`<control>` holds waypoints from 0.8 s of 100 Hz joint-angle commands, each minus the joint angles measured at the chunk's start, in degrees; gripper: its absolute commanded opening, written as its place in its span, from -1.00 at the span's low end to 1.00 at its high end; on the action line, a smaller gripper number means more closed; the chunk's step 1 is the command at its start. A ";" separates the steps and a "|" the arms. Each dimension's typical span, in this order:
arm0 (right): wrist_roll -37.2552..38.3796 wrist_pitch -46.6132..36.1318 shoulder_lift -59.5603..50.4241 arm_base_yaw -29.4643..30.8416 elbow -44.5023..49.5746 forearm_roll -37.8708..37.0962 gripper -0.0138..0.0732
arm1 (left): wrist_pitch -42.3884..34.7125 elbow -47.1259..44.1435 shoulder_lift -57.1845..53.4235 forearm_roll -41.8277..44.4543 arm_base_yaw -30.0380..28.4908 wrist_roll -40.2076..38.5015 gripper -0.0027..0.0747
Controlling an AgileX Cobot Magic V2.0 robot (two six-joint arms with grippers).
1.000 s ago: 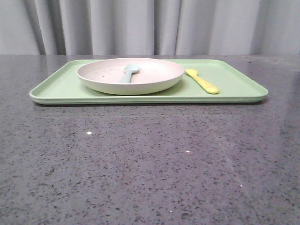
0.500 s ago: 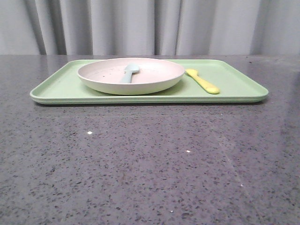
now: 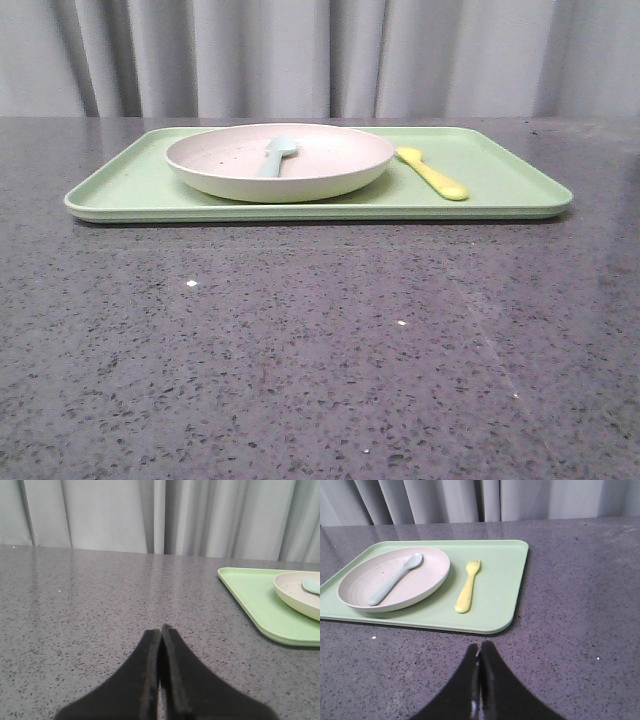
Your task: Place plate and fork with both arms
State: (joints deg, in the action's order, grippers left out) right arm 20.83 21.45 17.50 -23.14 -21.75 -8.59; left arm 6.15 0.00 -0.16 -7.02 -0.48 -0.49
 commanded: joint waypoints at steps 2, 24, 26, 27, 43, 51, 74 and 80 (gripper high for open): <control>-0.31 -4.39 0.41 0.31 -1.48 -0.86 -0.84 | -4.49 -0.76 -1.87 -0.43 0.22 -0.39 -0.98; -0.37 -3.37 0.41 0.31 -1.48 -7.23 -0.84 | -4.49 -0.76 -1.87 -0.43 0.22 -0.39 -0.98; -0.37 -3.37 0.41 0.31 -1.48 -7.23 -0.84 | -4.49 -0.76 -1.87 -0.43 0.22 -0.39 -0.98; -0.37 -3.37 0.41 0.31 -1.48 -7.23 -0.84 | -4.49 -0.76 -1.87 -0.43 0.22 -0.39 -0.98; -0.37 -3.37 0.41 0.31 -1.48 -7.23 -0.84 | -4.49 -0.76 -1.87 -0.43 0.22 -0.39 -0.98; -0.37 -3.55 0.41 0.31 -1.48 -7.23 -0.84 | -4.49 -0.76 -1.87 -0.43 0.22 -0.39 -0.98; -0.37 -6.04 0.24 1.50 1.16 -10.90 -0.84 | -4.49 -0.76 -1.87 -0.43 0.22 -0.39 -0.98; -0.37 -7.82 0.27 2.98 2.53 -11.00 -0.84 | -4.49 -0.76 -1.87 -0.43 0.22 -0.39 -0.98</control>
State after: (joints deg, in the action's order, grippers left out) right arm 20.83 20.19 17.40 -21.92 -19.21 -17.32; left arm 6.15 0.00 -0.16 -7.02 -0.48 -0.52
